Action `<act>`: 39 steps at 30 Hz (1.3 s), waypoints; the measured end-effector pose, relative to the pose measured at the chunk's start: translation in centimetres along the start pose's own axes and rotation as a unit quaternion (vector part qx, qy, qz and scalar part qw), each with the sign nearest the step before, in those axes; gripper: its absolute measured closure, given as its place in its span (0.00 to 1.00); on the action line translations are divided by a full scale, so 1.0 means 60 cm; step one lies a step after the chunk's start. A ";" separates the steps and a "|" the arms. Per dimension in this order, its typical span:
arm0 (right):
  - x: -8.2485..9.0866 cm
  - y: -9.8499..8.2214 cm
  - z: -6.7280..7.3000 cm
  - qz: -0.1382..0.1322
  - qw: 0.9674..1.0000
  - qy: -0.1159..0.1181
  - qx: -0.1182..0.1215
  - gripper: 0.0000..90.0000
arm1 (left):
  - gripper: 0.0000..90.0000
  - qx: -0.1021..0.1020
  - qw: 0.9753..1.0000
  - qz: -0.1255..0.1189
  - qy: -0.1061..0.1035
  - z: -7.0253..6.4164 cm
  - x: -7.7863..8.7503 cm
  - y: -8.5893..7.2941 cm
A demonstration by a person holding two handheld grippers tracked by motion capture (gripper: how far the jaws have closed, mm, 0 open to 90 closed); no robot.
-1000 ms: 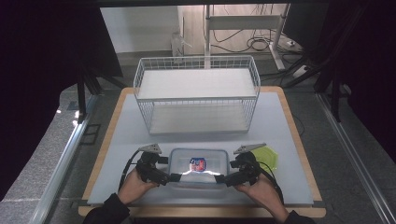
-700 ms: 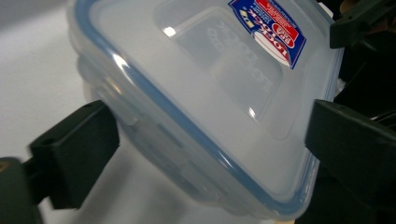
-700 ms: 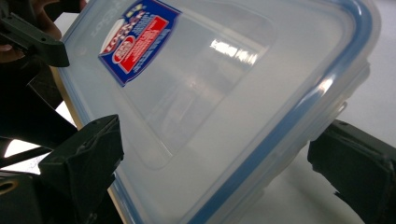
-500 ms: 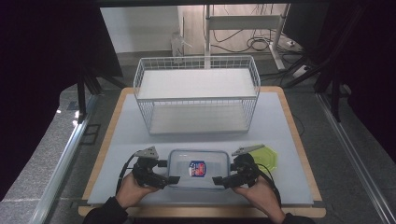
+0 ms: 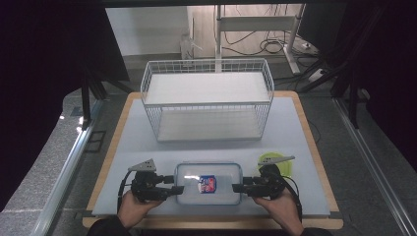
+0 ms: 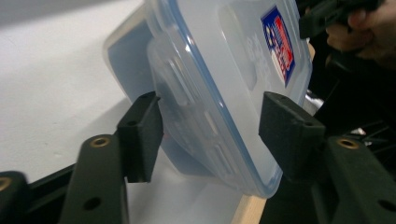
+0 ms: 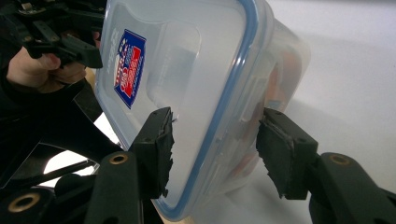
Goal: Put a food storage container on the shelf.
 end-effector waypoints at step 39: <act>0.056 0.130 0.037 -0.094 0.993 -0.029 0.062 0.59 | 0.55 -0.041 0.995 -0.063 0.063 -0.013 0.061 0.128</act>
Point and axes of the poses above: each handheld gripper's, and its own axes: x roughly backward along the jaws, y roughly out of its top, z roughly to its left, the point moved 8 cm from there along -x, roughly forward along the jaws
